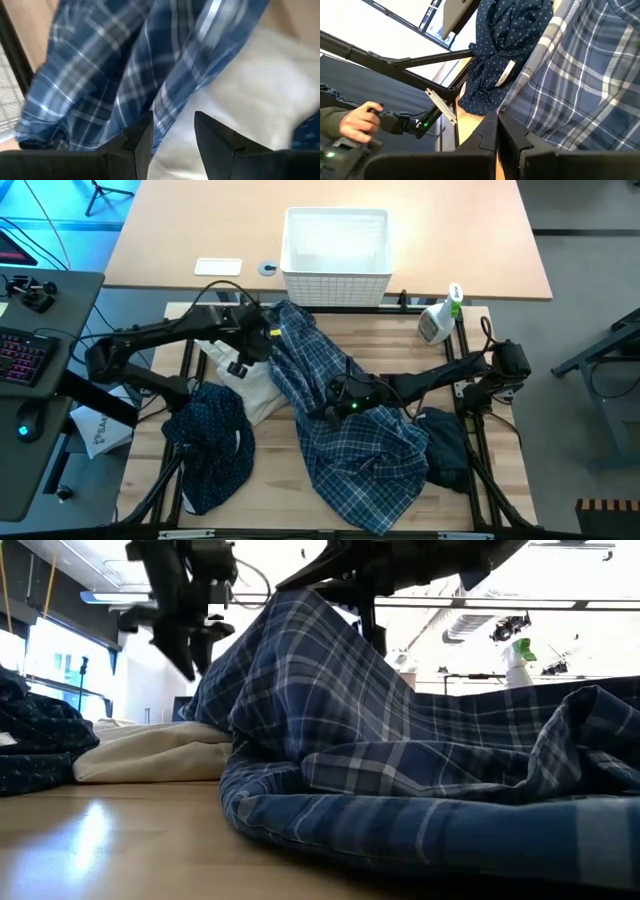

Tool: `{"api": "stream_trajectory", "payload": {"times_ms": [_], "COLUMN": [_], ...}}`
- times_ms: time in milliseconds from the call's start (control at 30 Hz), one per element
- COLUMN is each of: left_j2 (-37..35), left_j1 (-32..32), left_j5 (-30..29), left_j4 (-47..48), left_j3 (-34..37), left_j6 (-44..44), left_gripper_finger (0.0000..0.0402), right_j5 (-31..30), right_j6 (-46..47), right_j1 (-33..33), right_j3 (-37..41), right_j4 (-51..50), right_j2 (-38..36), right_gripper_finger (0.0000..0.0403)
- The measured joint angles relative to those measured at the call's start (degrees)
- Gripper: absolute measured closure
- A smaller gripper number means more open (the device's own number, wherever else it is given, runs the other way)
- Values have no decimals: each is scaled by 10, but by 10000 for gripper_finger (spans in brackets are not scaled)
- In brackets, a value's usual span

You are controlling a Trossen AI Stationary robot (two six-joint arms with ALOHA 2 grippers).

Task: Fold Laundry from Bin
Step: Fold the blue checkered long sleeve

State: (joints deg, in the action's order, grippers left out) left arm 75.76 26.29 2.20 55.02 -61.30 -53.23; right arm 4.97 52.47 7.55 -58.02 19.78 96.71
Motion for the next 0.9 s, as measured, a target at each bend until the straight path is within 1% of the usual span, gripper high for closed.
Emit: {"api": "stream_trajectory", "payload": {"times_ms": [100,167,333,367,433,500,533,567,667,733,800,900], "left_j2": [13,23,35,35,33,27,21,16,-8,-30,-50,-70], "left_j1": [15,15,1,-1,-5,-6,-6,-6,-5,-5,-10,-19], "left_j5": [-2,-17,-107,-117,-134,-149,-150,-150,-150,-139,-113,-52], "left_j4": [-23,-51,-155,-162,-175,-169,-158,-142,-76,-5,76,203], "left_j3": [30,51,92,94,94,94,94,94,94,84,62,14], "left_j6": [-31,-46,-30,-27,-13,-3,-1,1,1,2,9,36], "left_gripper_finger": [272,272,276,281,305,346,371,386,396,400,401,401], "right_j5": [0,0,0,1,1,1,1,1,5,23,49,81], "right_j6": [0,0,7,13,15,17,23,28,42,57,61,72], "right_j1": [0,0,0,0,0,1,3,4,11,20,32,53], "right_j3": [0,0,0,0,0,0,0,0,0,0,0,0], "right_j4": [1,0,1,1,2,6,6,7,11,13,4,-12], "right_j2": [0,0,0,0,0,0,0,0,0,-2,-7,-23], "right_gripper_finger": [403,403,403,403,403,403,403,403,403,403,403,403]}}
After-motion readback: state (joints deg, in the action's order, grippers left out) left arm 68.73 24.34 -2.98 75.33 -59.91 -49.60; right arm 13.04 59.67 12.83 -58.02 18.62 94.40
